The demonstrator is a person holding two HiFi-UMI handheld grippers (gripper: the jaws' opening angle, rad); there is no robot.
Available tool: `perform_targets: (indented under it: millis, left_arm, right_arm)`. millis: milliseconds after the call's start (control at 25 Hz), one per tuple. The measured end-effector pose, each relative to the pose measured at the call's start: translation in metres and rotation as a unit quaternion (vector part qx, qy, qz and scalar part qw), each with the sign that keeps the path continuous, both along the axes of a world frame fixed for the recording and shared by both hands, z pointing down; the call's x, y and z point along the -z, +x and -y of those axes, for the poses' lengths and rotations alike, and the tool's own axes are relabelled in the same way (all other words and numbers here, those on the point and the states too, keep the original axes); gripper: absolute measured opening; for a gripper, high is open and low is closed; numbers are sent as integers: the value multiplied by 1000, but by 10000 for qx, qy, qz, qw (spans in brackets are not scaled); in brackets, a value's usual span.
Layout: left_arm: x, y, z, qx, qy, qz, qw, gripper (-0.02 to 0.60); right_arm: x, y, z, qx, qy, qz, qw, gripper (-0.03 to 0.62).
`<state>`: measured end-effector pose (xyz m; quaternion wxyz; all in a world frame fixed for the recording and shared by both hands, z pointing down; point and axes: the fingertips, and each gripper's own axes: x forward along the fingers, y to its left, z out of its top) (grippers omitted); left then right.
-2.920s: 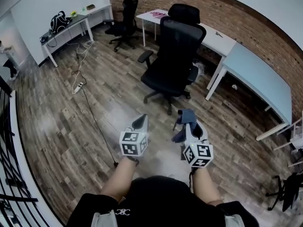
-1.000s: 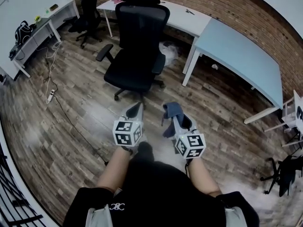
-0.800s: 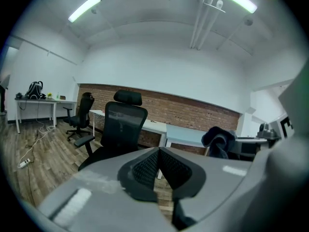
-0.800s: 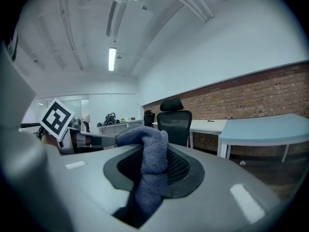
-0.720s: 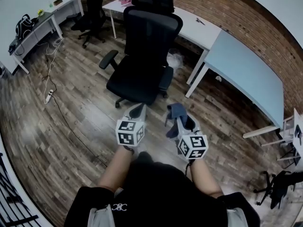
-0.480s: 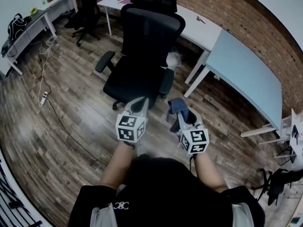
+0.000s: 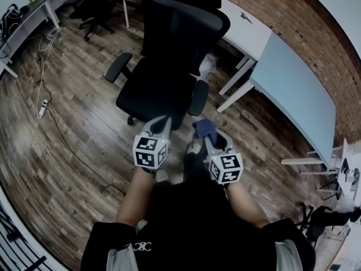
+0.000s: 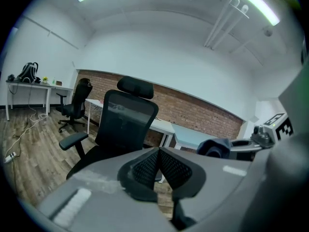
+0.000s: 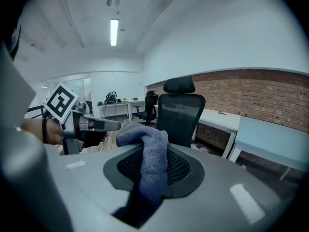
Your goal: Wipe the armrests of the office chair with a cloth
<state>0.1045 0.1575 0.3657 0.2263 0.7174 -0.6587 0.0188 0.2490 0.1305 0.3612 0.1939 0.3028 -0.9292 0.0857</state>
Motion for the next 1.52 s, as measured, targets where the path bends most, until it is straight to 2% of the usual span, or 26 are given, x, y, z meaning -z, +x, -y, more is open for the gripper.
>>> perform_targets:
  millis: [240, 560, 680, 840, 1040, 1240, 1400, 1520]
  left_arm:
    - [-22, -15, 43, 28, -373, 188, 9991, 6]
    - [-28, -19, 161, 87, -758, 709, 9946, 6]
    - [-36, -14, 193, 192, -906, 605, 9939, 6]
    - [-53, -14, 207, 429, -1231, 510, 9902, 6]
    - [-75, -26, 201, 713, -1605, 369, 9838, 6]
    - [-90, -38, 194, 774, -1807, 194, 9803, 6]
    - [-109, -42, 193, 445, -1936, -39, 9801, 6]
    - [-118, -47, 204, 185, -1952, -80, 9806, 6]
  right_arm:
    - [-36, -27, 55, 195, -463, 5, 9987, 97]
    - [-60, -44, 180, 342, -711, 32, 9969, 97]
    - [-79, -39, 213, 592, -894, -179, 9941, 97]
    - [-117, -29, 247, 736, -1220, -639, 9877, 97]
    - [-170, -28, 286, 557, -1496, -1185, 9800, 97]
    - [-223, -9, 277, 555, -2036, -1827, 9602, 97]
    - [-247, 15, 240, 375, -2371, -2124, 9472, 97]
    - [-255, 13, 221, 287, -2656, -2153, 9393, 95]
